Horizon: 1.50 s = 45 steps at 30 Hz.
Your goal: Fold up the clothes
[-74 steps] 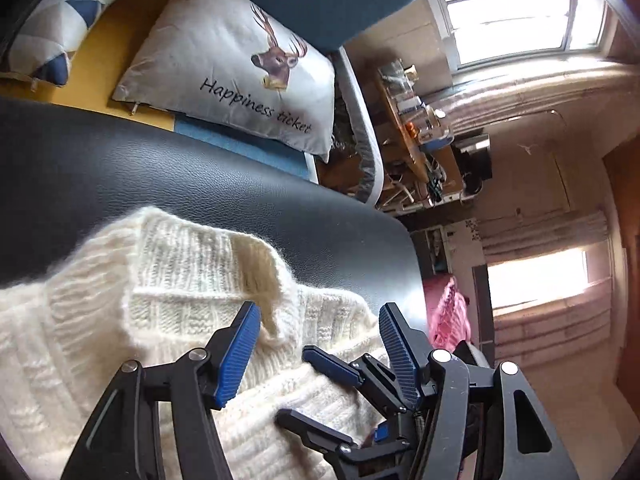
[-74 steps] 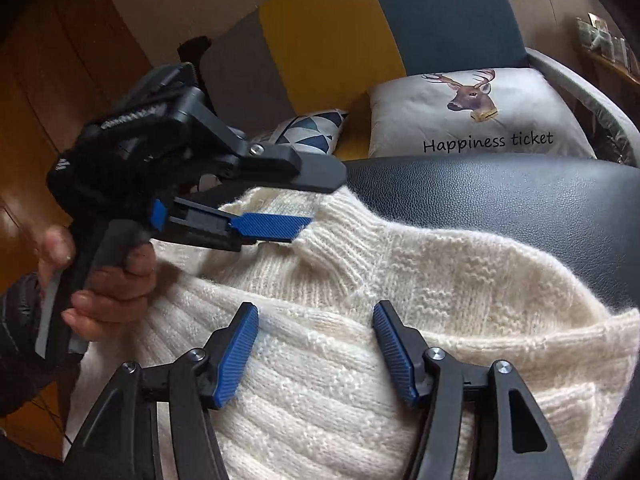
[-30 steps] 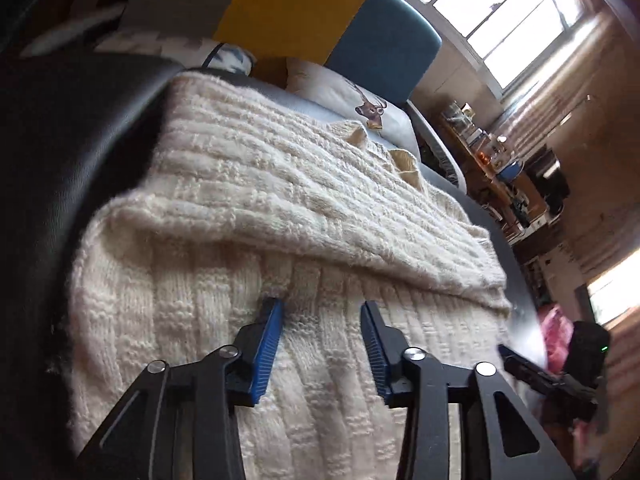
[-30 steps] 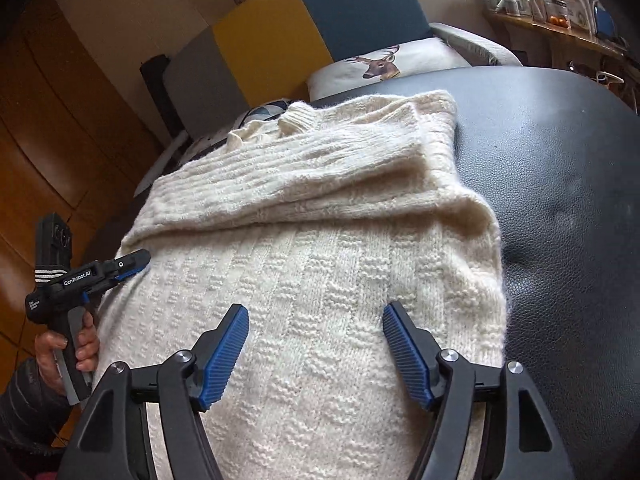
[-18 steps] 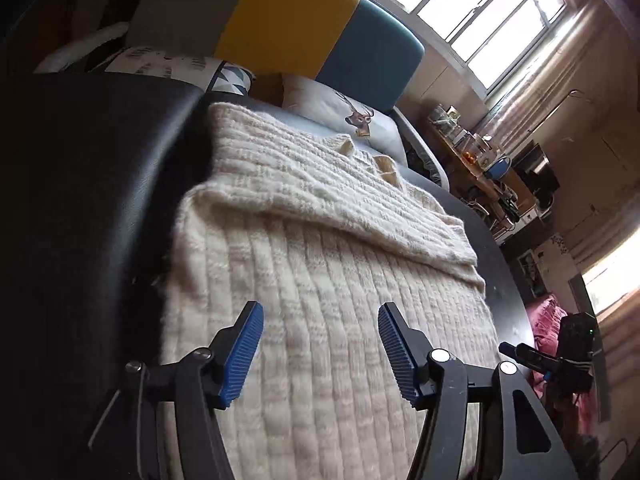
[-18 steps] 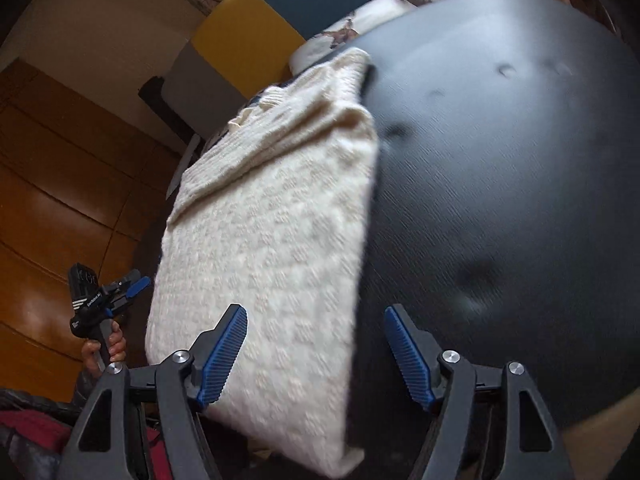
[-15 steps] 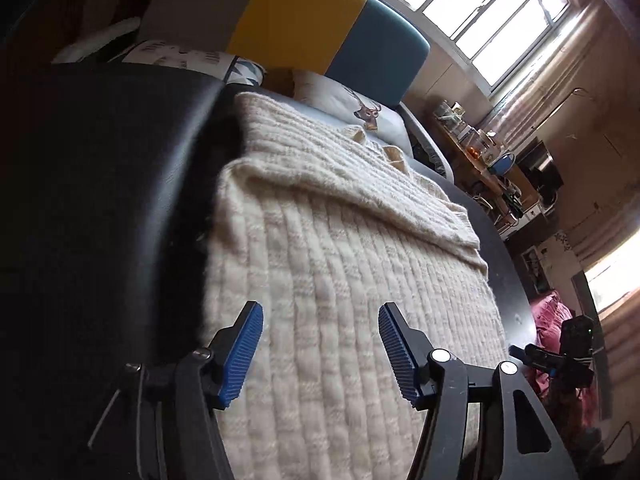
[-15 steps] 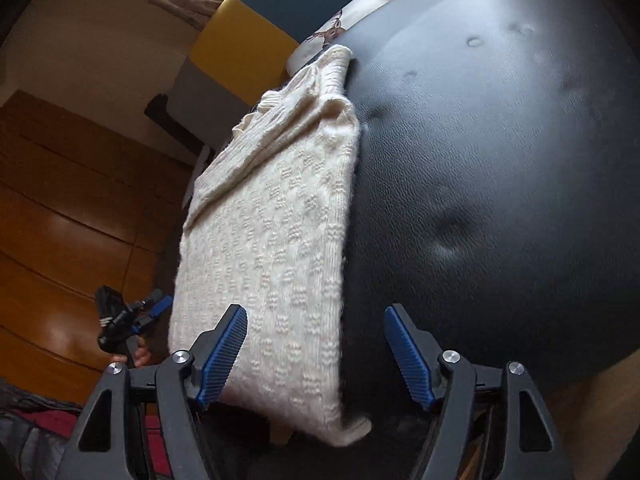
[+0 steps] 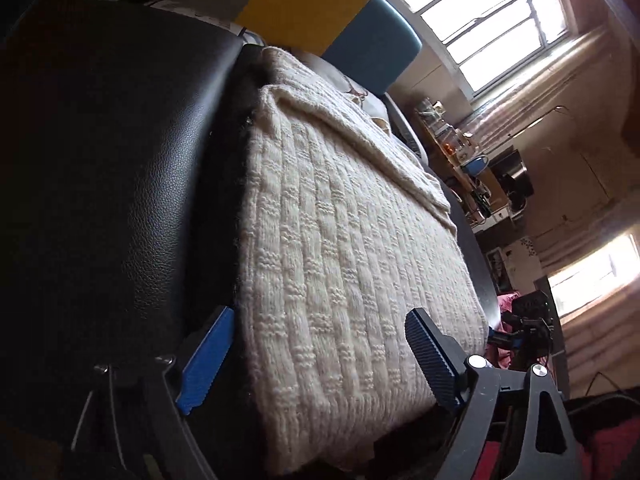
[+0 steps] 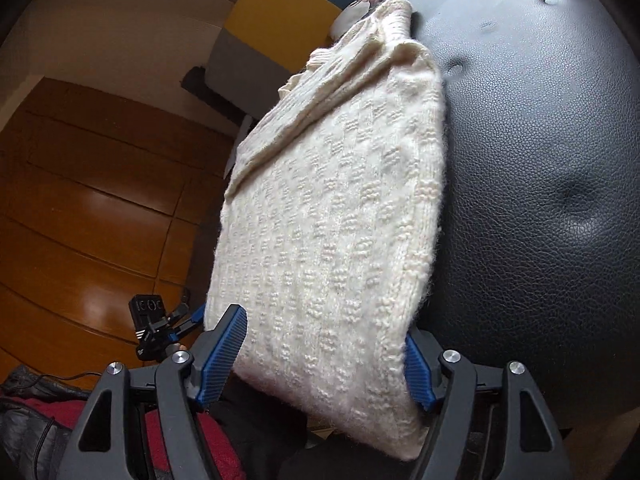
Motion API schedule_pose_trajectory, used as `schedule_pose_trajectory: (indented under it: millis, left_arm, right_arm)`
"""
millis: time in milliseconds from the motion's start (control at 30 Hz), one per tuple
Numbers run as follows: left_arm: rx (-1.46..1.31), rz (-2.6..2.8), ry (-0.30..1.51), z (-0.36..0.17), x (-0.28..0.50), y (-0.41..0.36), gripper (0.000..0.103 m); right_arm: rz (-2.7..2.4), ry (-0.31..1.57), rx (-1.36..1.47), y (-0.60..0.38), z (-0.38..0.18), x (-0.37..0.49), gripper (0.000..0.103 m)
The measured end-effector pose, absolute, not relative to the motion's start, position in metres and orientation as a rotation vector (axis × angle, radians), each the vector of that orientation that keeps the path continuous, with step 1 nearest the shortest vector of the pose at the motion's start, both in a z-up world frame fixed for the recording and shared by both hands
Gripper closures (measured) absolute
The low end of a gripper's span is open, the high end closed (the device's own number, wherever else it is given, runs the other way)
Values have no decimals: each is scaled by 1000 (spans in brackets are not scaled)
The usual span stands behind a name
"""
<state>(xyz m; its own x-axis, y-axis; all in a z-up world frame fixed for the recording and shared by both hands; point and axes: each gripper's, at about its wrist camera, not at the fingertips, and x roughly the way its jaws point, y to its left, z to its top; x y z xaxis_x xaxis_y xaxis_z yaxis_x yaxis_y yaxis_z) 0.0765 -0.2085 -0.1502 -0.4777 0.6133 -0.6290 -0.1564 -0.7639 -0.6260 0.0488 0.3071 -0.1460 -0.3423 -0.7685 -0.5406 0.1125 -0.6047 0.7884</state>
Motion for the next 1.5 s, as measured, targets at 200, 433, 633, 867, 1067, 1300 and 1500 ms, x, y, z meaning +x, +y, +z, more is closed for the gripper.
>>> schedule_pose_trajectory:
  millis: [200,433,633,867,1067,1300,1500]
  left_arm:
    - [-1233,2258,-666,-146,79,-201,13]
    - [-1298,2113,-775,-147,80,-201,13]
    - [-1372,2139,-737,-143,86,-187,23]
    - [-1510,2124,-738,-158,69,-175,92]
    - [-1485,2083,-895,-167,72,-185,91]
    - [-1523,2044,-1021,-170,71,-190,90]
    - [-1509,2133,-821,-155,80,-173,95]
  right_arm:
    - [-1980,-964,1285,297,-145,47,2]
    - [-2029,-732,1299,280,-138,52,5]
    - [-2162,-537,1391,283,-138,56,72]
    - [-2094,-844,1318,322,-158,64,72]
    - [-2166,-845,1192,325,-158,82,71]
    - [-2200,-754,1308,310,-149,75,81]
    - [-2207,-618,1328,289,-142,85,81]
